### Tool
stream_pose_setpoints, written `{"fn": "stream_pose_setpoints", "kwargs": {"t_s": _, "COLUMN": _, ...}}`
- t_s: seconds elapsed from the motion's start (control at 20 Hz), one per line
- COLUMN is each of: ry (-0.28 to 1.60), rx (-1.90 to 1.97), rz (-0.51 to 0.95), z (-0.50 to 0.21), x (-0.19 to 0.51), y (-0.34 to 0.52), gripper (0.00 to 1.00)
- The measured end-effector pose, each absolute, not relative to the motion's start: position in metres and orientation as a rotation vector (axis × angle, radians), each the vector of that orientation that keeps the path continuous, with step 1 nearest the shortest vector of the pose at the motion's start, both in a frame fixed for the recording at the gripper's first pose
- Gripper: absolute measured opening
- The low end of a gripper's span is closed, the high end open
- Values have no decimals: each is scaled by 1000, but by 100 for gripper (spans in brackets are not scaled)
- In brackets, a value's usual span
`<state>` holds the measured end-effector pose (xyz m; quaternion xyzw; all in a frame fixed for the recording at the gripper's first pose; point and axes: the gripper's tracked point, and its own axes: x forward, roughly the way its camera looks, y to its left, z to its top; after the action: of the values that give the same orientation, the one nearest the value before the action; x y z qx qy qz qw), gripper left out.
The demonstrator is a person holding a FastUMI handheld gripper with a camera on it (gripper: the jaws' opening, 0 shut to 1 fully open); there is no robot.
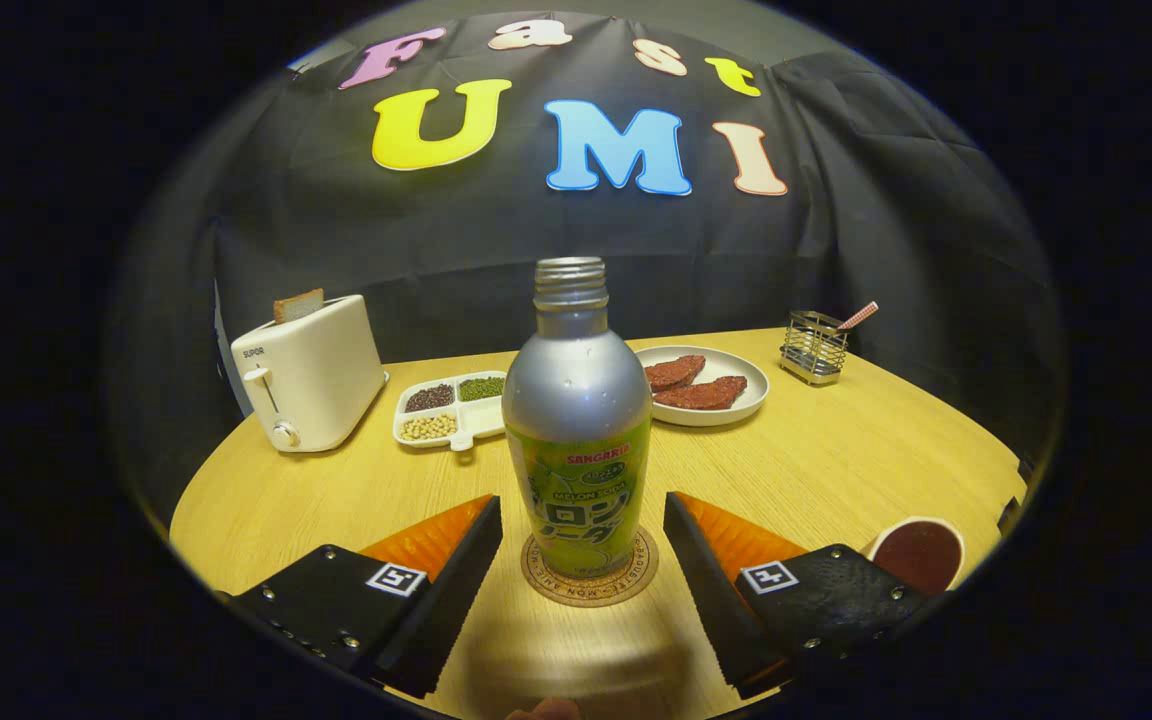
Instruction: Take the bottle from table, then pour the juice into the cup, finally place the bottle on the coaster
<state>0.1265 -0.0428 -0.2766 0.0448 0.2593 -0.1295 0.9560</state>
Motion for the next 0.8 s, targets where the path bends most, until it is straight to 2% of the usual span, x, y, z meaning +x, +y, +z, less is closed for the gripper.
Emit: {"fn": "stream_pose_setpoints", "kwargs": {"t_s": 0.8, "ry": 270, "rx": 49, "rz": -153, "z": -116, "x": 31, "y": -34, "gripper": 98}}
